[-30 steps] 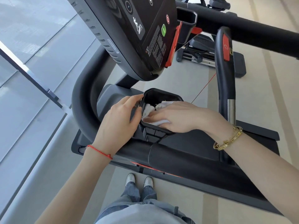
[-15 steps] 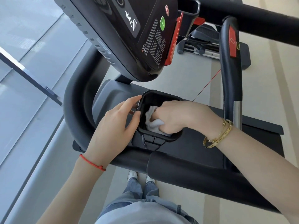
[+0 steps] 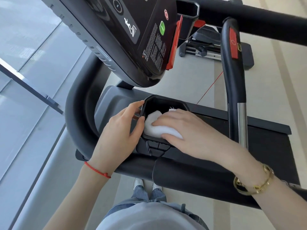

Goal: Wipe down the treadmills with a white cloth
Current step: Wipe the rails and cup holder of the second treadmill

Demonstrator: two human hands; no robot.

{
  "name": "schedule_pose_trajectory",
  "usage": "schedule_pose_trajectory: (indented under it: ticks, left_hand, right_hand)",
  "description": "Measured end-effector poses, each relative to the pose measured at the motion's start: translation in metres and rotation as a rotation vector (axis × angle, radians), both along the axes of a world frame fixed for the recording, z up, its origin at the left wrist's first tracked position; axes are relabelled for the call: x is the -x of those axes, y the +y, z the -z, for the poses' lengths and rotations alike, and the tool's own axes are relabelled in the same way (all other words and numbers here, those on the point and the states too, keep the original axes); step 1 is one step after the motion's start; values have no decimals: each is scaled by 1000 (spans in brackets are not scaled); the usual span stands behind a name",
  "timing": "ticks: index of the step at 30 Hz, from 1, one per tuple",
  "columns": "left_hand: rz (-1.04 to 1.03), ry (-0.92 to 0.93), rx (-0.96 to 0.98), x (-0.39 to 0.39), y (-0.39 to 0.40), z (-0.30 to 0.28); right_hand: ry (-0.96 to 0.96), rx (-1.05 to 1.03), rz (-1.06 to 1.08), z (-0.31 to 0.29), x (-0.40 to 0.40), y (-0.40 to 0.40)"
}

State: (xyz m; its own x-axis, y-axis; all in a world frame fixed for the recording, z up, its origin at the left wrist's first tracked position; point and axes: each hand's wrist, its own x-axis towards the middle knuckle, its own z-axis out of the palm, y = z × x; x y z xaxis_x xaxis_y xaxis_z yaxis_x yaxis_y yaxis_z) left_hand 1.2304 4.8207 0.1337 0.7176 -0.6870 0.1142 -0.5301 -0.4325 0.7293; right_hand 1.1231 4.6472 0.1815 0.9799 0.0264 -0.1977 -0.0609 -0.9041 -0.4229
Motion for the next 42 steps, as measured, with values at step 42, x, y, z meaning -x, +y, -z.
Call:
schedule_pose_trajectory:
  ticks: [42]
  left_hand:
    - [28, -60, 15, -2, 1, 14]
  right_hand:
    - [-195, -310, 579, 40, 37, 19]
